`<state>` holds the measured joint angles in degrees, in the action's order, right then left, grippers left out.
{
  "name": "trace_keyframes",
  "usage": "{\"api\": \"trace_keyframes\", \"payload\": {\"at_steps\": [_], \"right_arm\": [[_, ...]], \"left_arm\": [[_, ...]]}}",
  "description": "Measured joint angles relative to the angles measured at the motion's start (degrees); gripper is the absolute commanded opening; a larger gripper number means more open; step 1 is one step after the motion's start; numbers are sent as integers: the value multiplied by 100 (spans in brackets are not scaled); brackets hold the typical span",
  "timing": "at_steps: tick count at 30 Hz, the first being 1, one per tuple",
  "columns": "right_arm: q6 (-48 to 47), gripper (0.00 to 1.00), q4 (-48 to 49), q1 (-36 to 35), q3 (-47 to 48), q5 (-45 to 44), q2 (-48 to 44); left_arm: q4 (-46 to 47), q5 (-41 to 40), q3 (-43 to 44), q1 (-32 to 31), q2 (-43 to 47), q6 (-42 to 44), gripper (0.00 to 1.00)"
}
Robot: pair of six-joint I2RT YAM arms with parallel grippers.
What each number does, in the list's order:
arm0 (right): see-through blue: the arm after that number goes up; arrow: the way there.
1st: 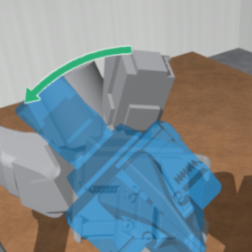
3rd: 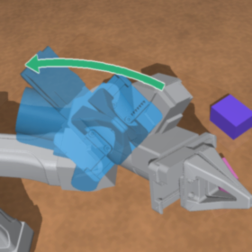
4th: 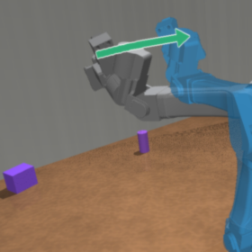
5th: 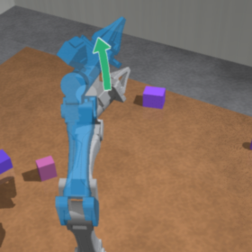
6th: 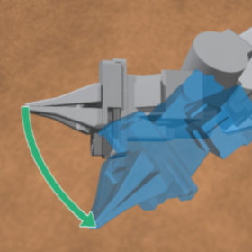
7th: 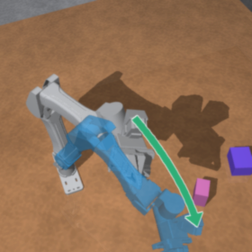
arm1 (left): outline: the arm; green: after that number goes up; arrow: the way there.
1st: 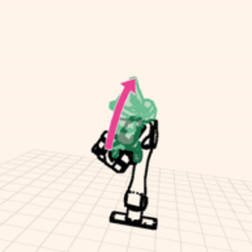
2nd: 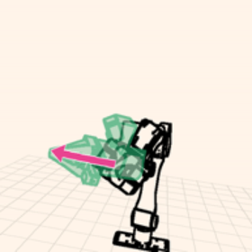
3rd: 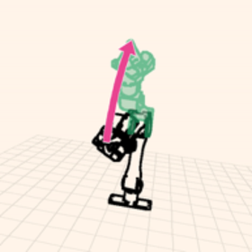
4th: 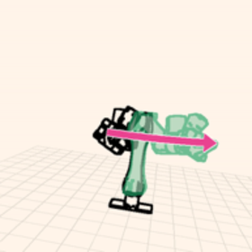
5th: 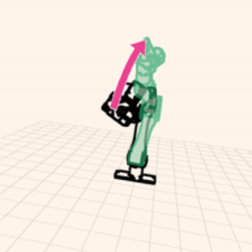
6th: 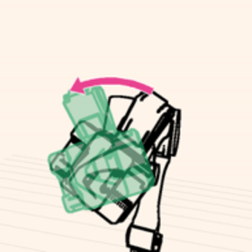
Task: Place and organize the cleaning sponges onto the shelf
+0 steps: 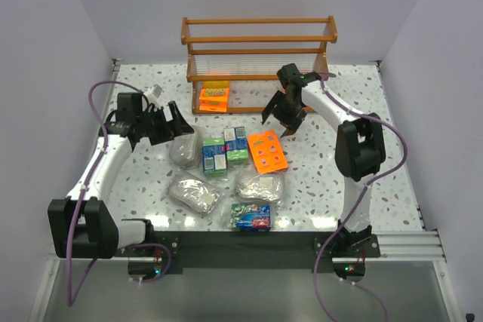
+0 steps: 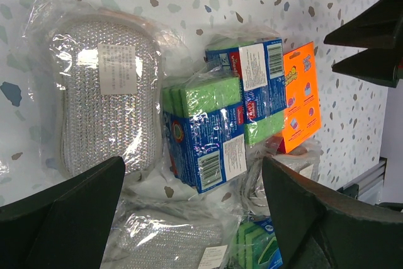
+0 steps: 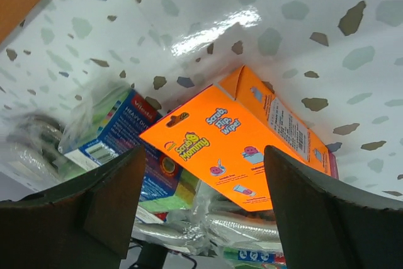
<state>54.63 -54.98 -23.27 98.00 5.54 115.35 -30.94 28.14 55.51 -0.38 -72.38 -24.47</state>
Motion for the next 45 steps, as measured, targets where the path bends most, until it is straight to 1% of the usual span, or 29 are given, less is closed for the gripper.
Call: {"api": "trace_keyframes", "payload": {"at_steps": [3,10,18,23,26,29,33,34,41,45], "right_arm": [[262,82,-195,136,136,2,188],[542,83,-466,146,330,240,702],[575,83,-546,234,337,299,769],[566,84,-597,310,369,308,1036],[533,83,-616,350,431,304,1196],[472,79,-610,387,431,313,1266],[356,70,-546,422,426,372,1263],[317,66,-516,424,409,411,1261],[-166,50,-372,483,168,778,1036],[-542,45,-378,518,149,1045,787]], "left_arm": [[4,0,0,0,11,-2,95],[2,-2,-2,0,39,-2,95],[2,-9,-13,0,52,2,96],[7,-9,-13,0,52,2,96],[9,-9,-13,0,52,2,96],[11,-9,-15,0,52,2,96],[9,-11,-15,0,50,4,96],[11,-11,-15,0,50,7,96],[11,-37,-15,0,7,11,96],[17,-37,-15,0,-24,11,96]]}}
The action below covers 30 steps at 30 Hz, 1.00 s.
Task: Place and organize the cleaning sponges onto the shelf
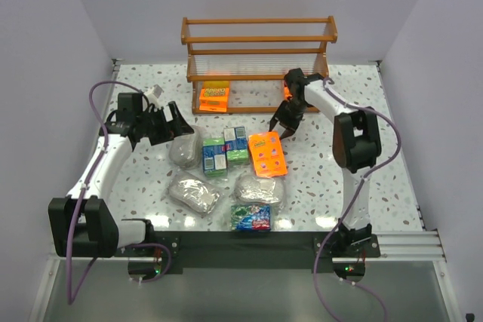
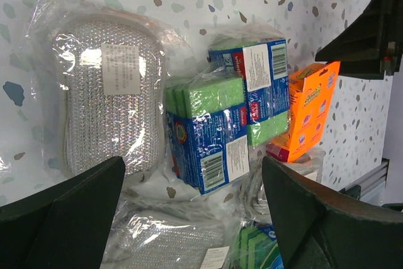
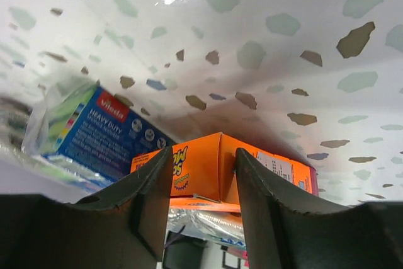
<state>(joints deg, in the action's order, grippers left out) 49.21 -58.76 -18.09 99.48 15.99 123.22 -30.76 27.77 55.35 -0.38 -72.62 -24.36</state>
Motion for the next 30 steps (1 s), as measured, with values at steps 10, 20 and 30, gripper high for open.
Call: {"api": "trace_keyframes", "payload": {"at_steps": [10,20,30], "right_arm": [[-754,39,-310,4,-74,404,-723],[-1519,39,-793,2,-688,643,-1639],[-1996,41,-1204,-81,-1484,654,-2632]], "left_arm": [[17,4,0,0,-57,0,96],[68,37,2,0,-157,-2,95],[120,74,2,-2,-221,-2,95]]}}
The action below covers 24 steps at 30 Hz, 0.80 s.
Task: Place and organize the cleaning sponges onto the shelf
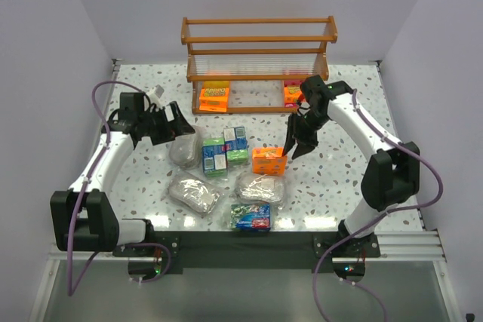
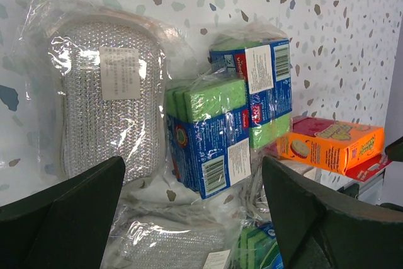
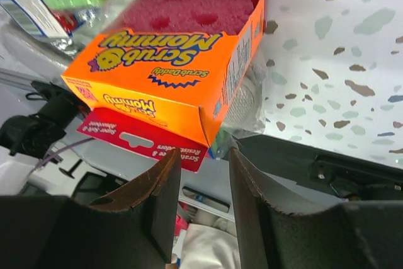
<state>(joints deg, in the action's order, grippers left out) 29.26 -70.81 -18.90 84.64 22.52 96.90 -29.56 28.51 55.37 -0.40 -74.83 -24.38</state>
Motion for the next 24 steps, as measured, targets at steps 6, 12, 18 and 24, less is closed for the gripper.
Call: {"api": "trace_keyframes", "payload": {"at_steps": [6,12,18,24], "right_arm": [[-140,43,-127,-162,-498,-9,-498],[-146,46,-192,-374,-758,-28,-699],[-140,46,-179,-629,-1058,-57,-774],[-146,47,-227,-715,-1458,-321,-966]], "left_arm": [[26,57,0,2,-83,-2,95],[92,136,0,2,-186,-2,95],[155,175,2,2,-210,-2,95],[170,195,2,2,-210,-2,95]]}}
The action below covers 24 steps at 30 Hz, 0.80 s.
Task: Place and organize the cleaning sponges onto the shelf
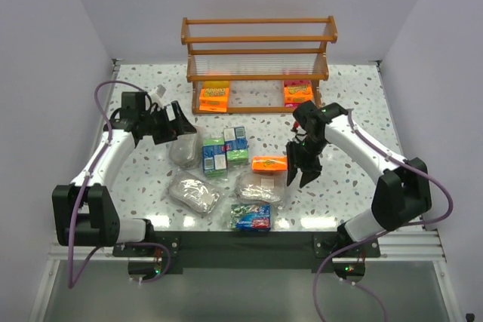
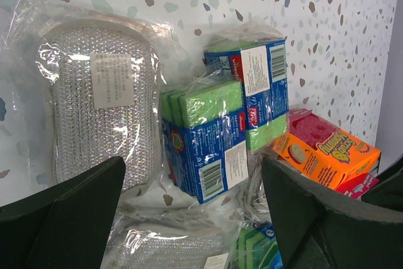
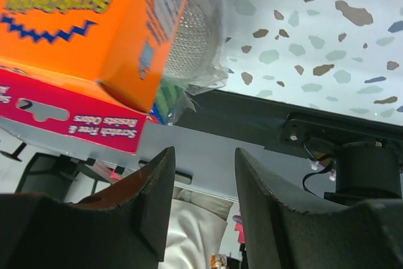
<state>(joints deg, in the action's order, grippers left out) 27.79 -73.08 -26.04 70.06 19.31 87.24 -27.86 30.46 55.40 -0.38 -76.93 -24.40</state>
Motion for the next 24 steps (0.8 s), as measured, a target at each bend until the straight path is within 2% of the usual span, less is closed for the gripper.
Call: {"api": "trace_keyframes", "payload": {"at_steps": [3,9,12,15,19,24], "right_arm": [[-22,46,-46,2,-162,-179,-138],[61,65,-15,2,-289,-205,-721],[459,68,151,2,-271,-186,-1268],[1318,68,693,2,-601,-125,-1886],[2920,68,1635,0,-1657,-81,-2809],[4780,67,2610,-17,-2448,-448,-3628]], "left_arm": [[2,22,0,0,0,0,95],[2,39,0,0,0,-2,95],[4,48,0,0,0,-2,95],[9,68,0,0,0,-4,95],[17,70,0,-2,0,-4,95],[31,92,0,0,0,-7,95]]}}
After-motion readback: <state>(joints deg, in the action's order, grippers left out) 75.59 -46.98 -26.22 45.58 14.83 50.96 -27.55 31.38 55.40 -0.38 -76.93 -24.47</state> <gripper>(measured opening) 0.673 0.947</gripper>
